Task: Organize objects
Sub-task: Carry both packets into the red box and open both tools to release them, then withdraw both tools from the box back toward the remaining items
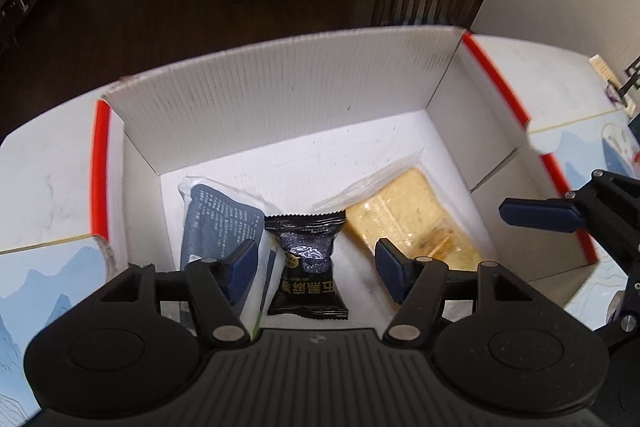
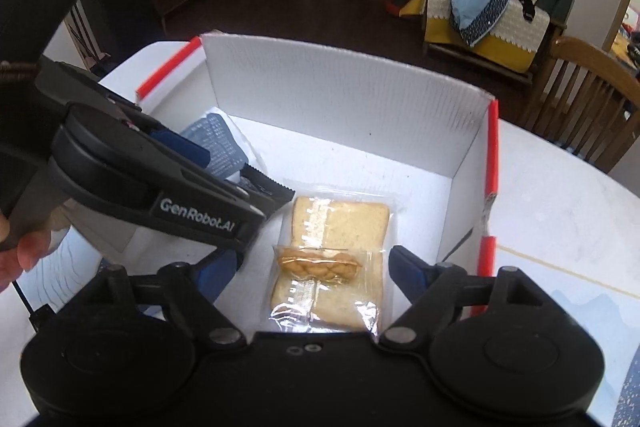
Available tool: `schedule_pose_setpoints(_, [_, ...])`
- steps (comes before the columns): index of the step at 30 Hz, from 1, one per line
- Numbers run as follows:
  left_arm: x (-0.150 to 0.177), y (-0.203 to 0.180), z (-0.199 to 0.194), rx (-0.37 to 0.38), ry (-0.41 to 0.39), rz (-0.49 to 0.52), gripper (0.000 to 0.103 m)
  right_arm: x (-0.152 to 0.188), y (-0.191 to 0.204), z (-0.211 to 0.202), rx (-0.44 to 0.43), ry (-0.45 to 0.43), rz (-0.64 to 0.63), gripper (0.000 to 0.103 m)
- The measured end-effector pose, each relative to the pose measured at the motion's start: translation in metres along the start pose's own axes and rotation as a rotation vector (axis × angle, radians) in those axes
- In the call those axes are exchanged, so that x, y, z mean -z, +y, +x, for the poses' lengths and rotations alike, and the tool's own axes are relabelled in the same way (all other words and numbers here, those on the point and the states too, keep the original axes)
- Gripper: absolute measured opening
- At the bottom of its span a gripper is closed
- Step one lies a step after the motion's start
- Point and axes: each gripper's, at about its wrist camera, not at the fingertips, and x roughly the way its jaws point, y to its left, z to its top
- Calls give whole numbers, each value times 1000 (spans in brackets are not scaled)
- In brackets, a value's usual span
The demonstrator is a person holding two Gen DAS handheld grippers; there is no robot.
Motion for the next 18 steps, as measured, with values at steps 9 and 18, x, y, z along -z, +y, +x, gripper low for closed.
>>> schedule_pose_setpoints(9, [15, -7, -42, 20, -84, -3, 64, 7, -1, -44, 6, -65, 38, 83])
schedule_pose_setpoints(18, [42, -11, -91, 45, -168, 3, 64, 21, 7, -88, 11, -117, 86, 84])
